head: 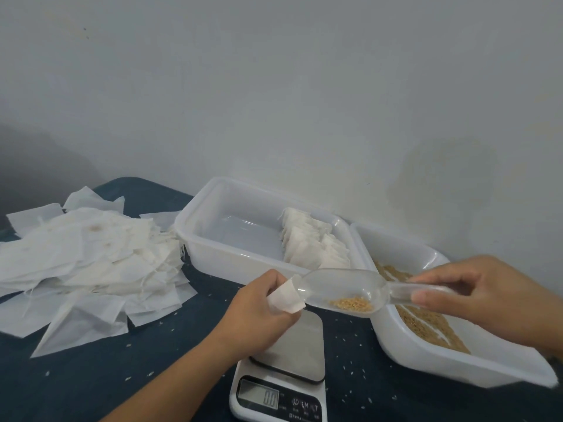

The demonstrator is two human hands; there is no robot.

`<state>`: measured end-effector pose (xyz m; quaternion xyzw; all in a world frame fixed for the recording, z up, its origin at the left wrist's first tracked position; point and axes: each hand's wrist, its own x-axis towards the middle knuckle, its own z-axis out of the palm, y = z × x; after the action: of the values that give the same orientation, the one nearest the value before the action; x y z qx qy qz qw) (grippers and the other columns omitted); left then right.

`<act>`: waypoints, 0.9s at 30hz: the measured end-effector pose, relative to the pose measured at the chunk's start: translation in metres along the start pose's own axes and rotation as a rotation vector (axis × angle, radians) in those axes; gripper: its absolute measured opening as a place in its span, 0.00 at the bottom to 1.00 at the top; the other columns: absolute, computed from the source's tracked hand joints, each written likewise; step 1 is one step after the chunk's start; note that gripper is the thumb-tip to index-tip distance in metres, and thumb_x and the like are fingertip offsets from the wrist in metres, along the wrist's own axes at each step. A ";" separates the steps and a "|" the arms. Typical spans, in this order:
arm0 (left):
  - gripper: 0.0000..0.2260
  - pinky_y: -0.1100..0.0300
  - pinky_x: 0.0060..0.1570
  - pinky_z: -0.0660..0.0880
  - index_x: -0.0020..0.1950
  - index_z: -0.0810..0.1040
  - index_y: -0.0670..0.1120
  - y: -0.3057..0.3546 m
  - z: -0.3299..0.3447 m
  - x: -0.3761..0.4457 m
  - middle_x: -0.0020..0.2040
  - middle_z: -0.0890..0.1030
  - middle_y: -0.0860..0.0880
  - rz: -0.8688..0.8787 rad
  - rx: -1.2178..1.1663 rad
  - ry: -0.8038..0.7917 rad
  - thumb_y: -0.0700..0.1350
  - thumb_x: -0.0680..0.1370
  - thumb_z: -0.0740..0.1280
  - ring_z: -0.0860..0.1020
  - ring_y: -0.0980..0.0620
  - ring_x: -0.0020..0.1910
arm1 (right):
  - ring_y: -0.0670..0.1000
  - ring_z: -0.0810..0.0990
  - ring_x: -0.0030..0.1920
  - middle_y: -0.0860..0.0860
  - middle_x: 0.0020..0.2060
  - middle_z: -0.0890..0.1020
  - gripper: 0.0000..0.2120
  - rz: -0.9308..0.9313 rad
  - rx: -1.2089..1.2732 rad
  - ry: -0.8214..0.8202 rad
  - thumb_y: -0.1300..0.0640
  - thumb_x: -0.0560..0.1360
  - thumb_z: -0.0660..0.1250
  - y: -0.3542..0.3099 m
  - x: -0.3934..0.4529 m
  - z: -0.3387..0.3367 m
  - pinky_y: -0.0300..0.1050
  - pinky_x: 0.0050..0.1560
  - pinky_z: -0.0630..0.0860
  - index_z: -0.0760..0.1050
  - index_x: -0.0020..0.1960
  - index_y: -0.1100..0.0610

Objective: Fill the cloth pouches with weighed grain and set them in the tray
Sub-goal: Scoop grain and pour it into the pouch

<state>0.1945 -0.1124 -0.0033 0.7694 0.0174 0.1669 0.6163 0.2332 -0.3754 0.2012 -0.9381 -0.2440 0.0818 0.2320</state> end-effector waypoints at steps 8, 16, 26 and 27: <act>0.11 0.69 0.38 0.70 0.47 0.74 0.59 -0.001 0.004 -0.003 0.45 0.80 0.62 0.060 0.163 -0.020 0.51 0.73 0.76 0.78 0.62 0.45 | 0.36 0.81 0.41 0.31 0.38 0.83 0.12 -0.183 -0.361 0.060 0.27 0.63 0.69 -0.041 -0.001 -0.007 0.34 0.35 0.74 0.78 0.47 0.21; 0.10 0.71 0.36 0.71 0.46 0.74 0.57 0.000 0.002 -0.002 0.42 0.79 0.61 0.001 0.081 -0.027 0.50 0.73 0.74 0.77 0.64 0.40 | 0.42 0.77 0.34 0.34 0.34 0.76 0.22 -0.321 -0.745 0.278 0.23 0.71 0.57 -0.058 -0.018 0.000 0.52 0.33 0.77 0.82 0.50 0.32; 0.18 0.68 0.36 0.72 0.57 0.79 0.56 0.013 -0.006 -0.002 0.37 0.80 0.64 -0.235 -0.356 -0.106 0.54 0.69 0.75 0.76 0.64 0.35 | 0.40 0.72 0.25 0.42 0.27 0.78 0.12 0.027 0.157 0.324 0.39 0.63 0.78 0.006 0.010 0.047 0.43 0.32 0.69 0.81 0.39 0.44; 0.17 0.67 0.38 0.73 0.57 0.79 0.56 0.015 -0.007 -0.002 0.38 0.80 0.63 -0.253 -0.401 -0.134 0.53 0.69 0.74 0.77 0.63 0.37 | 0.40 0.71 0.24 0.42 0.26 0.76 0.14 0.046 0.279 0.297 0.39 0.63 0.78 0.013 0.017 0.063 0.44 0.33 0.69 0.80 0.38 0.48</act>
<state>0.1879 -0.1103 0.0114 0.6330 0.0391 0.0371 0.7723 0.2365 -0.3517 0.1389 -0.9038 -0.1717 -0.0193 0.3914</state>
